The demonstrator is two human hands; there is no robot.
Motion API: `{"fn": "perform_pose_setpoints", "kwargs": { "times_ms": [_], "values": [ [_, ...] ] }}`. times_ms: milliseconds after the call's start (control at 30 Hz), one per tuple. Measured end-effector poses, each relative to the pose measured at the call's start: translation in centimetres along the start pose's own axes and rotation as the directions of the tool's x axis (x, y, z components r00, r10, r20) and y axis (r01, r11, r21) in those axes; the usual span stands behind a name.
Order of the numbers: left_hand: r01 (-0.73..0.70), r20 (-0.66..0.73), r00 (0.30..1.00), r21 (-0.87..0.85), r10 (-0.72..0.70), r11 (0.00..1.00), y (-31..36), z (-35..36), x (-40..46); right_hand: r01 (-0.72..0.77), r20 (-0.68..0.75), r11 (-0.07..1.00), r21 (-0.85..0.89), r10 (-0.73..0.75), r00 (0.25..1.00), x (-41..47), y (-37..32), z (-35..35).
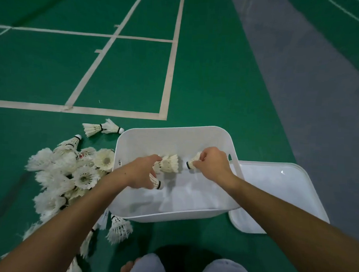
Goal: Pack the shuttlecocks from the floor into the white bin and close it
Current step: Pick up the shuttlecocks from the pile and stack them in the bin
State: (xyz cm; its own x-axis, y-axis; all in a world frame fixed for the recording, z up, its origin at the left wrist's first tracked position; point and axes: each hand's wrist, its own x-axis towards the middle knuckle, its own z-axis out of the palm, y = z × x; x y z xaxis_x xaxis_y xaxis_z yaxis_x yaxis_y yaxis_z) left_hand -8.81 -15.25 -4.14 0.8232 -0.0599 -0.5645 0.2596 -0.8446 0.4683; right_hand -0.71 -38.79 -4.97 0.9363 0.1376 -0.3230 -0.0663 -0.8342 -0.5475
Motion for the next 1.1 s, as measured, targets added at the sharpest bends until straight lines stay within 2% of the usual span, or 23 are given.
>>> {"fn": "perform_pose_setpoints", "kwargs": {
  "times_ms": [200, 433, 533, 633, 700, 767, 833, 867, 900, 933, 1000, 1067, 1100],
  "values": [
    [0.020, -0.001, 1.000, 0.058, -0.020, 0.998, 0.3, -0.7, 1.2, -0.135, 0.074, 0.987, 0.085, 0.129, 0.989, 2.9, -1.4, 3.1],
    [0.020, -0.003, 1.000, 0.030, -0.020, 0.999, -0.6, -1.0, 2.2, -0.160, 0.183, 0.980, 0.121, 0.137, 0.973, 4.2, -2.4, 5.3],
    [0.003, -0.050, 0.999, 0.036, -0.001, 0.999, -0.9, -0.7, 2.0, -0.226, 0.217, 0.957, 0.183, 0.185, 0.959, 4.7, -2.0, 5.7],
    [-0.045, -0.152, 0.987, 0.006, 0.046, 0.999, -0.7, -0.4, 1.2, -0.316, 0.320, 0.887, 0.335, 0.209, 0.924, 4.9, -1.3, 5.4],
    [-0.110, -0.223, 0.969, -0.018, 0.103, 0.994, -0.4, -0.3, 0.2, -0.301, 0.353, 0.882, 0.362, 0.169, 0.920, 4.5, -0.9, 4.4],
    [-0.180, -0.270, 0.949, -0.043, 0.162, 0.983, -0.3, -0.5, -0.8, -0.259, 0.336, 0.920, 0.292, 0.155, 0.929, 4.0, -0.6, 3.2],
    [-0.246, -0.285, 0.933, -0.054, 0.221, 0.968, -0.3, -0.8, -1.8, -0.099, 0.248, 0.986, 0.135, 0.063, 0.967, 3.1, -1.0, 1.9],
    [-0.276, -0.278, 0.928, -0.061, 0.249, 0.959, -0.2, -0.9, -2.4, -0.008, 0.226, 0.994, 0.110, -0.017, 0.974, 2.5, -1.3, 1.4],
    [-0.309, -0.264, 0.923, -0.069, 0.281, 0.949, -0.1, -1.1, -2.8, 0.067, 0.239, 0.985, 0.160, -0.104, 0.965, 1.7, -1.8, 0.9],
    [-0.345, -0.246, 0.916, -0.073, 0.318, 0.936, 0.1, -1.3, -3.3, 0.091, 0.307, 0.956, 0.279, -0.179, 0.935, 0.5, -2.4, 0.2],
    [-0.417, -0.211, 0.894, -0.068, 0.395, 0.907, 0.5, -1.5, -4.2, -0.007, 0.521, 0.861, 0.508, -0.301, 0.798, -1.5, -3.3, -0.8],
    [-0.465, -0.182, 0.875, -0.056, 0.449, 0.884, 0.8, -1.6, -4.9, -0.099, 0.654, 0.810, 0.578, -0.387, 0.651, -2.8, -3.6, -1.1],
    [-0.479, -0.180, 0.867, -0.042, 0.466, 0.877, 1.0, -1.5, -5.0, -0.094, 0.676, 0.810, 0.578, -0.412, 0.611, -3.2, -3.5, -1.2]
  ]
}}
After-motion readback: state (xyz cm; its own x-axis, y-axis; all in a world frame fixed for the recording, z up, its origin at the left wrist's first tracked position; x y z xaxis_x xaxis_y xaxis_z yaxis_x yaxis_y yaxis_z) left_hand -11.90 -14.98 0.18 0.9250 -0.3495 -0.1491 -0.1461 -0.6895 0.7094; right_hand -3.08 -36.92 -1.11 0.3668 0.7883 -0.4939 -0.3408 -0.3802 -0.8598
